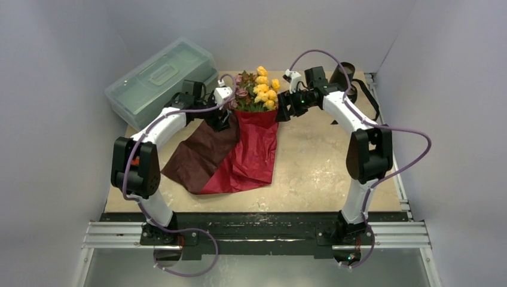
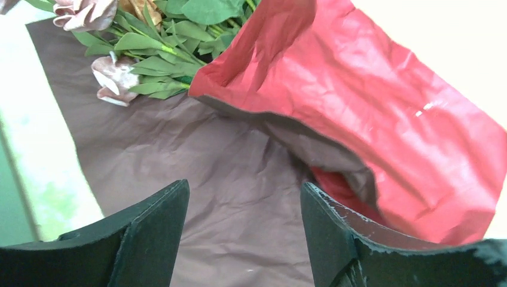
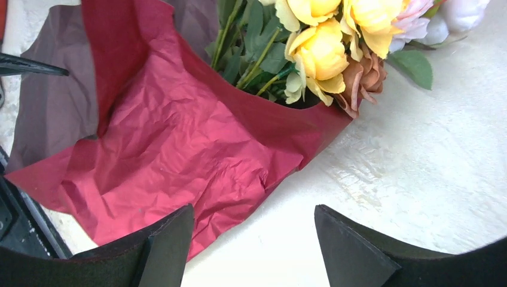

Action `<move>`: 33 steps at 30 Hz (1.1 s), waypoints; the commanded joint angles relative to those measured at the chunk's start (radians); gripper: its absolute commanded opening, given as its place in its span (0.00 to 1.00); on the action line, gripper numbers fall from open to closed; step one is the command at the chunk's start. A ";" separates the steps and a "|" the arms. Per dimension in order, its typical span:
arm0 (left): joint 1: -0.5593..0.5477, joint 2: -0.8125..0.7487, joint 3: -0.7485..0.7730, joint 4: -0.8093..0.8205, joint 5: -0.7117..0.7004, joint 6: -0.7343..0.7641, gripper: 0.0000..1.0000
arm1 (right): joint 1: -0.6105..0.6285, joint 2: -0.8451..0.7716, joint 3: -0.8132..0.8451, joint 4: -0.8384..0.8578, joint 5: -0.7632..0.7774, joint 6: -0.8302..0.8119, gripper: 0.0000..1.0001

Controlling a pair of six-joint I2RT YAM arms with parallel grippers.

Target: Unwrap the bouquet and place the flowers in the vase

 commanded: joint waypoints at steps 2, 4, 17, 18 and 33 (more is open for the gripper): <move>0.000 -0.017 -0.038 0.218 0.067 -0.474 0.70 | -0.007 -0.094 -0.015 -0.052 -0.005 -0.054 0.80; -0.005 -0.012 -0.063 0.280 0.026 -0.656 0.71 | -0.006 -0.113 -0.017 -0.055 -0.005 -0.045 0.81; -0.086 0.040 -0.149 0.523 -0.028 -0.999 0.74 | -0.035 -0.167 0.028 -0.153 0.014 -0.078 0.91; -0.088 0.045 -0.154 0.535 -0.024 -1.021 0.73 | -0.041 -0.168 0.033 -0.160 0.010 -0.077 0.91; -0.183 0.013 -0.063 0.297 -0.430 -0.965 0.65 | -0.089 -0.188 0.043 -0.201 -0.010 -0.092 0.91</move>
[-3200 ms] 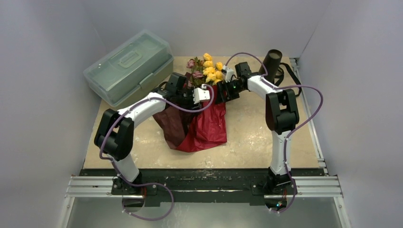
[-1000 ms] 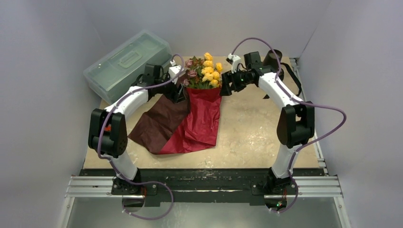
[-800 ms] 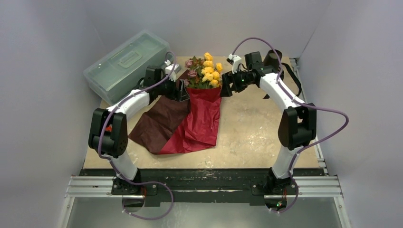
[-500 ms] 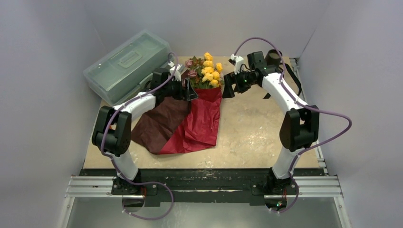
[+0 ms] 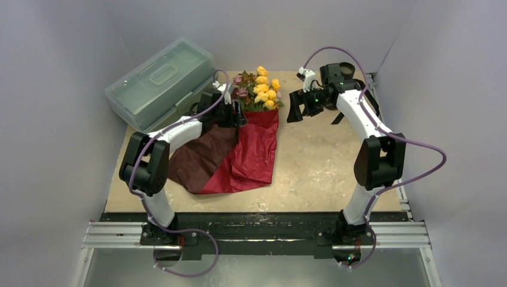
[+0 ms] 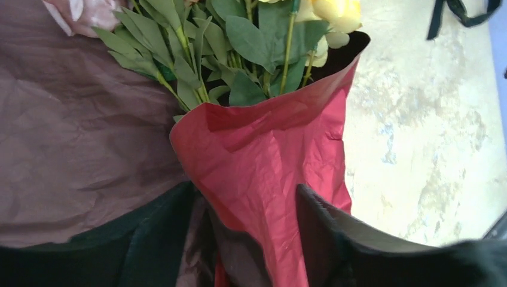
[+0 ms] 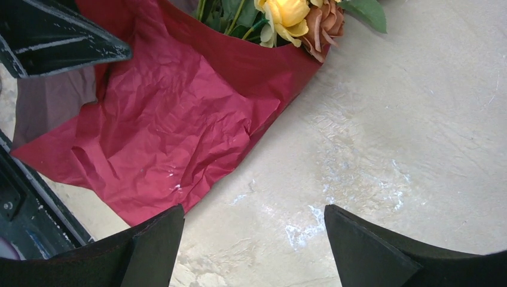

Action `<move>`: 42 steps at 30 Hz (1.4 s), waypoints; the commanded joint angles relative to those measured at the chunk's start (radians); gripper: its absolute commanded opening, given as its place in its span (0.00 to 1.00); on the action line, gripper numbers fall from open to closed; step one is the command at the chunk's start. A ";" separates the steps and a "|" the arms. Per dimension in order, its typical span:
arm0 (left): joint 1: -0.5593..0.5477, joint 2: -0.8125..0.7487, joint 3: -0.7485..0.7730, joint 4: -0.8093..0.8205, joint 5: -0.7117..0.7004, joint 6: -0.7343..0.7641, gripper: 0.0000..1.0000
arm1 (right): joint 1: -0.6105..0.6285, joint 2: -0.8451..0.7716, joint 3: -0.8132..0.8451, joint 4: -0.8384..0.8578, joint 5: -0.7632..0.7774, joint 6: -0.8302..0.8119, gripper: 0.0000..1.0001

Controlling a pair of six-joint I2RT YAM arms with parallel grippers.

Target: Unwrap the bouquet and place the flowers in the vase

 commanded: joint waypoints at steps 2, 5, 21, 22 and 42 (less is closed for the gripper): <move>-0.065 -0.042 0.067 -0.099 -0.196 0.058 0.67 | -0.009 -0.059 0.029 -0.010 -0.028 -0.022 0.91; -0.077 -0.034 0.084 -0.148 -0.264 0.065 0.53 | -0.011 -0.061 0.031 -0.015 -0.030 -0.025 0.91; -0.153 -0.010 0.151 0.201 0.201 -0.170 0.00 | -0.138 -0.050 0.125 -0.140 -0.117 -0.029 0.90; -0.163 0.000 0.153 0.236 0.220 -0.196 0.00 | -0.150 -0.049 0.132 -0.156 -0.127 -0.034 0.89; -0.359 0.366 0.389 0.596 0.296 -0.353 0.40 | -0.300 -0.099 0.074 -0.277 -0.105 -0.177 0.89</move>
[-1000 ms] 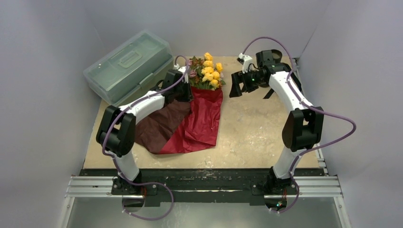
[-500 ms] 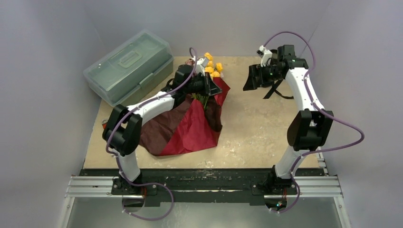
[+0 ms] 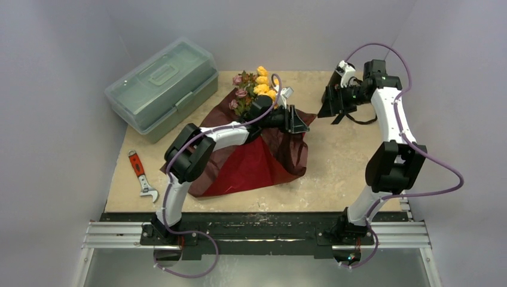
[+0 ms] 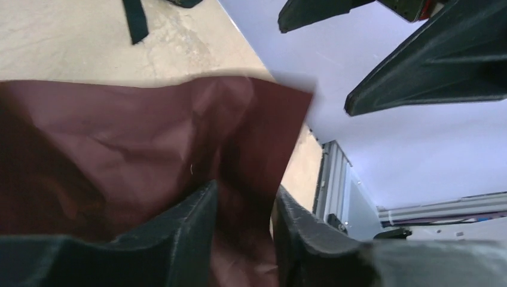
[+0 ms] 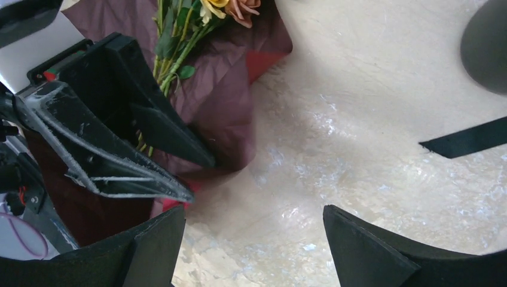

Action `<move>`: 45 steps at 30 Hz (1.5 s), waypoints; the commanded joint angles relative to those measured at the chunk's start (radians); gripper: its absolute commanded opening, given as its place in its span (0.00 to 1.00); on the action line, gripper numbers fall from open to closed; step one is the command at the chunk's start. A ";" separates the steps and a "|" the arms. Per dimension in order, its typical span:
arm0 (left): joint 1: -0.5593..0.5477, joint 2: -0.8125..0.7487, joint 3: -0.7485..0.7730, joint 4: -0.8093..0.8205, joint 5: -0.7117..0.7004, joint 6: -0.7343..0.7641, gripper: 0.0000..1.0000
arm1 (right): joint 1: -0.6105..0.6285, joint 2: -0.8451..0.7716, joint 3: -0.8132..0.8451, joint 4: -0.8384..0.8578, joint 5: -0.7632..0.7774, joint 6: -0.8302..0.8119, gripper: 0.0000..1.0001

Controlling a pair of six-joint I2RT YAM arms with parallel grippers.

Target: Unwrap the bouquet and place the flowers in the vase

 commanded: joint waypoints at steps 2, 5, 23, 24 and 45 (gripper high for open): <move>-0.008 0.019 0.124 0.113 0.071 -0.025 0.51 | -0.013 -0.051 -0.028 -0.023 0.014 -0.043 0.90; -0.006 -0.013 0.136 0.120 0.136 -0.010 0.64 | -0.013 -0.053 -0.054 -0.012 0.005 -0.036 0.91; 0.269 -0.358 0.009 -0.503 0.056 0.766 0.63 | -0.012 -0.028 -0.072 0.137 0.091 0.014 0.87; 0.278 -0.367 -0.017 -0.509 0.049 0.788 0.60 | -0.008 -0.031 -0.057 0.161 0.065 0.019 0.84; 0.406 -0.361 -0.309 -0.595 -0.132 0.756 0.42 | 0.314 0.339 -0.106 0.089 0.105 -0.110 0.49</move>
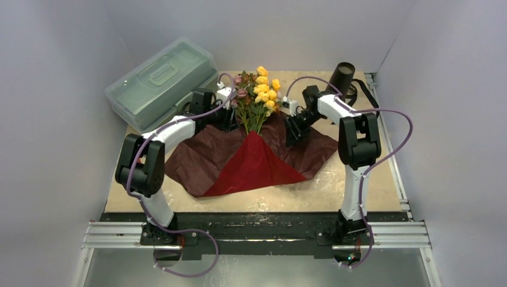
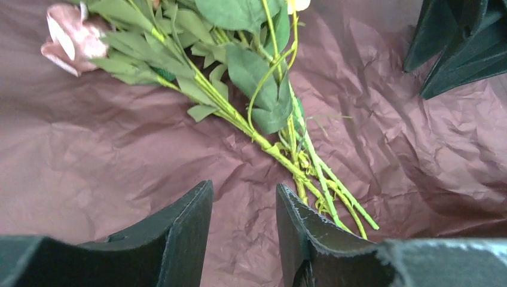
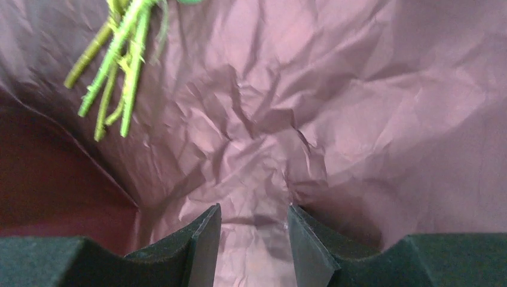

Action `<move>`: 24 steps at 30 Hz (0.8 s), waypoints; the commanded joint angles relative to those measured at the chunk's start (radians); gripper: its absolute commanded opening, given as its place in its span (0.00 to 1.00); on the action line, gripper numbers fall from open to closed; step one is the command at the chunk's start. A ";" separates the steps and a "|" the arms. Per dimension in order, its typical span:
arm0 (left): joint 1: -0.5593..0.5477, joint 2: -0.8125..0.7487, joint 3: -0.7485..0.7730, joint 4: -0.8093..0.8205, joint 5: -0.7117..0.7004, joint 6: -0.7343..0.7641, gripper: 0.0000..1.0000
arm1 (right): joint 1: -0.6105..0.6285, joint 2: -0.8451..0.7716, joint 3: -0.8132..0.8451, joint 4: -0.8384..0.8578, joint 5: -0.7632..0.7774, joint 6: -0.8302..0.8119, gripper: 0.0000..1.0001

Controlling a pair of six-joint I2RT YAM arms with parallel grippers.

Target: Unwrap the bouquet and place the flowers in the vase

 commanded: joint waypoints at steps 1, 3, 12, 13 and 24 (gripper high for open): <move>0.000 0.023 -0.014 -0.051 -0.042 -0.007 0.42 | -0.009 -0.013 -0.024 -0.037 0.080 -0.109 0.49; 0.004 0.044 -0.013 -0.073 -0.052 -0.003 0.42 | -0.019 -0.014 -0.041 -0.049 0.117 -0.148 0.49; 0.044 0.141 0.028 -0.151 -0.102 0.055 0.42 | -0.120 -0.006 -0.111 -0.081 0.248 -0.267 0.54; 0.048 0.140 0.028 -0.152 -0.094 0.073 0.42 | -0.132 -0.006 -0.112 -0.084 0.261 -0.275 0.54; -0.098 -0.116 -0.077 -0.215 0.190 0.490 0.47 | -0.194 -0.037 -0.129 -0.113 0.306 -0.319 0.60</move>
